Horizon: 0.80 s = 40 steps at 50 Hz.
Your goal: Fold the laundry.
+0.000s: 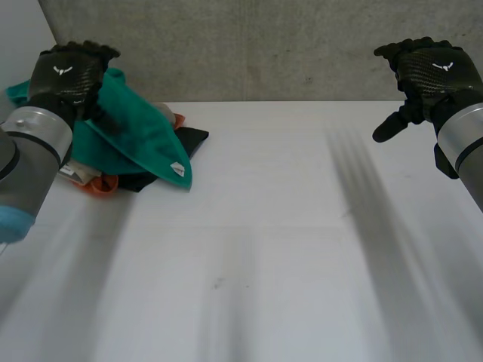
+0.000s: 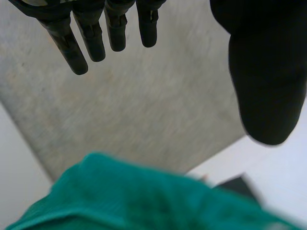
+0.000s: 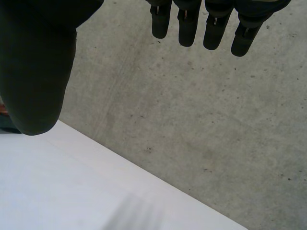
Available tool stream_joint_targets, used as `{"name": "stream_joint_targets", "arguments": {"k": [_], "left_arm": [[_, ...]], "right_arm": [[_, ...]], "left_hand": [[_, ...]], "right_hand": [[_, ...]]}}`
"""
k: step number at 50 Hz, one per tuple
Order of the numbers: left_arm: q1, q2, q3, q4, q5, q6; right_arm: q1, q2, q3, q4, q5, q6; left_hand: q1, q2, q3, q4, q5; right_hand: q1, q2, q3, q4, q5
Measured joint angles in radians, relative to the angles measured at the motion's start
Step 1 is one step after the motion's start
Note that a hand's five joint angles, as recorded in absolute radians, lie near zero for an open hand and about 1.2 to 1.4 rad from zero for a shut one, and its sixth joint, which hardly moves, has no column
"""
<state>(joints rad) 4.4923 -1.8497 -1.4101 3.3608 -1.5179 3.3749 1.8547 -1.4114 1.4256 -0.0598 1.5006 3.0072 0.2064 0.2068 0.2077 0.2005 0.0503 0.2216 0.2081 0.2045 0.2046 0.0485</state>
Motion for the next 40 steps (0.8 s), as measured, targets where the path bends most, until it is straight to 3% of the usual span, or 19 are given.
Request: {"name": "stream_joint_targets", "arguments": {"k": [8,14,15,19,20,22,29,40], "left_arm": [[0.144,-0.362,0.293,0.011,0.004,0.284],[0.205,-0.535,0.471,0.010,0.044,0.358],[0.207,-0.543,0.480,0.010,0.052,0.360],[0.196,-0.555,0.500,0.011,0.101,0.360],[0.192,-0.553,0.498,0.011,0.103,0.360],[0.164,-0.523,0.482,0.014,0.099,0.355],[0.049,-0.308,0.387,0.043,0.037,0.302],[-0.254,0.023,0.244,0.054,0.029,-0.032]], "right_arm": [[0.003,0.000,0.004,0.002,-0.003,-0.002],[0.011,-0.001,0.007,0.003,-0.004,-0.005],[0.011,-0.001,0.007,0.003,-0.004,-0.005],[0.012,-0.001,0.008,0.003,-0.004,-0.007],[0.011,-0.001,0.008,0.003,-0.004,-0.008],[0.009,-0.001,0.006,0.003,-0.004,-0.008],[0.000,-0.005,-0.003,0.002,-0.005,-0.008],[-0.003,-0.037,-0.022,0.003,-0.005,-0.007]], "left_hand": [[0.000,0.000,0.000,-0.001,0.000],[0.037,0.033,0.033,0.040,0.023],[0.080,0.062,0.062,0.072,0.052],[0.824,0.777,0.769,0.784,0.743],[0.824,0.777,0.769,0.784,0.743],[0.916,0.964,0.959,0.977,0.911],[0.916,0.975,0.972,0.993,0.911],[0.916,0.982,0.981,0.994,0.913]], "right_hand": [[0.000,0.000,0.000,0.000,0.000],[0.000,0.000,0.000,0.000,0.000],[0.000,0.000,0.000,0.000,0.000],[0.000,0.000,0.000,0.000,0.000],[0.000,0.000,0.000,0.000,0.000],[0.000,0.000,0.000,0.000,0.000],[0.000,0.000,0.000,0.000,0.000],[0.000,0.000,0.000,0.000,0.000]]}}
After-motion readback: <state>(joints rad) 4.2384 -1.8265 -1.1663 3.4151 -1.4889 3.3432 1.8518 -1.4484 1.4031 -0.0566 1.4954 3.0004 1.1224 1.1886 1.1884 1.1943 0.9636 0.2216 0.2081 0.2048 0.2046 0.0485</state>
